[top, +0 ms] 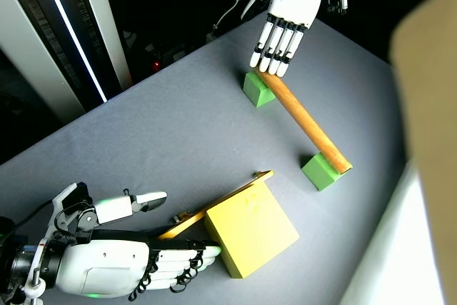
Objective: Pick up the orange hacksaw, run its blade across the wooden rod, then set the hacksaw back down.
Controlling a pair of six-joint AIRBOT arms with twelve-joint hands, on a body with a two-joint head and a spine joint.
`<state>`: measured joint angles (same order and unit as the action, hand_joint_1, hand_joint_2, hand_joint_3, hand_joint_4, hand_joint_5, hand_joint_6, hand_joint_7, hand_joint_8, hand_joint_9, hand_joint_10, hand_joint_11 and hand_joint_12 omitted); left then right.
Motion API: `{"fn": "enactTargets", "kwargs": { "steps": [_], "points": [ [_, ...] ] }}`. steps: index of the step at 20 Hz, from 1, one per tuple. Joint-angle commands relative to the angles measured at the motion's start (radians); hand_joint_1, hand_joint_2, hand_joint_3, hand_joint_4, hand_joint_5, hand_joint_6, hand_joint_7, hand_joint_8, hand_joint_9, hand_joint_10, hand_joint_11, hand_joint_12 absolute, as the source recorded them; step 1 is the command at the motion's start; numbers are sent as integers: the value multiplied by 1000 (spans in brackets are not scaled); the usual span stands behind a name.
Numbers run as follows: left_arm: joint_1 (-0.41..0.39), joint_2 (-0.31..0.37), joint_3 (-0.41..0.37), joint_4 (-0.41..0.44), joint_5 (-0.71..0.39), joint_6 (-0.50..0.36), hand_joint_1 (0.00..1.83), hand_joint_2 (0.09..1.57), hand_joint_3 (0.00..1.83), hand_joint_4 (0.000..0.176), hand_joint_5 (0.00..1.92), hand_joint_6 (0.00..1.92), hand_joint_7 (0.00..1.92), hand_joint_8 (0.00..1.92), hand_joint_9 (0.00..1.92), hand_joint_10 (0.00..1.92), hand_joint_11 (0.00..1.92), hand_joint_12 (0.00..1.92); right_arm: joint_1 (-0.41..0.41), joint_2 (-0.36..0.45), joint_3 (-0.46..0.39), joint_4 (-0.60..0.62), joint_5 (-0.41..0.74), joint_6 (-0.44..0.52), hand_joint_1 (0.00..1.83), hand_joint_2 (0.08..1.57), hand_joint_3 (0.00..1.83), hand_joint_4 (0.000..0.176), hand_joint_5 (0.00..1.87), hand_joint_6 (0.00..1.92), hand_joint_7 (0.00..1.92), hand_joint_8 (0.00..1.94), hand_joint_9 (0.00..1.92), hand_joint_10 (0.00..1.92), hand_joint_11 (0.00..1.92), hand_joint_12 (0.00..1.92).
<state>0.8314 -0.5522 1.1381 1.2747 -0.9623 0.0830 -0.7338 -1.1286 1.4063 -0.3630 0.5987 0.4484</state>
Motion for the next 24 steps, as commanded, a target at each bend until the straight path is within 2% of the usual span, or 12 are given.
{"fn": "enactTargets", "kwargs": {
  "steps": [1,2,4,6,8,16,18,19,24],
  "points": [
    [-3,-1,4,-42,-46,2,75,1158,1,0,56,3,60,2,62,2,0,222,16,1,5,35,94,5,785,1171,1,0,36,5,31,4,66,4,0,363],
    [-3,-1,4,-42,-46,2,79,1151,0,0,65,1,71,1,78,2,0,266,17,-2,7,35,94,2,814,1170,0,0,26,2,17,3,41,4,0,288],
    [-3,-1,7,-42,-46,2,74,1159,2,0,66,0,72,0,82,1,0,289,20,-9,13,35,93,-9,863,1148,0,0,48,5,28,3,53,5,0,339],
    [-3,-1,12,-46,-46,2,96,1155,0,0,72,2,78,1,82,1,0,276,25,-13,17,35,92,-12,804,1167,3,0,35,0,24,0,49,1,0,290],
    [1,-1,16,-69,-46,2,85,1160,2,0,56,0,58,1,64,0,0,219,31,-17,21,35,87,-14,852,1149,0,0,52,3,38,2,66,3,0,343],
    [1,-1,29,-73,-67,4,90,1150,0,0,63,1,74,1,81,1,0,295,33,-20,26,35,86,-21,990,1102,0,0,90,4,59,1,92,2,0,463],
    [3,-1,30,-73,-67,4,80,1157,3,0,64,1,76,1,77,1,0,292,33,-20,26,35,85,-27,1059,1051,0,0,125,7,102,7,136,9,0,586],
    [6,-1,30,-73,-67,4,64,1158,2,0,52,0,63,0,69,0,0,279,33,-20,26,35,84,-27,1050,1061,0,0,106,3,85,6,116,5,0,520],
    [23,-1,31,-73,-66,4,89,1157,2,0,51,0,63,0,64,0,0,277,34,-21,26,48,79,-28,1055,1060,0,0,113,2,86,2,109,2,0,475]
  ]
}}
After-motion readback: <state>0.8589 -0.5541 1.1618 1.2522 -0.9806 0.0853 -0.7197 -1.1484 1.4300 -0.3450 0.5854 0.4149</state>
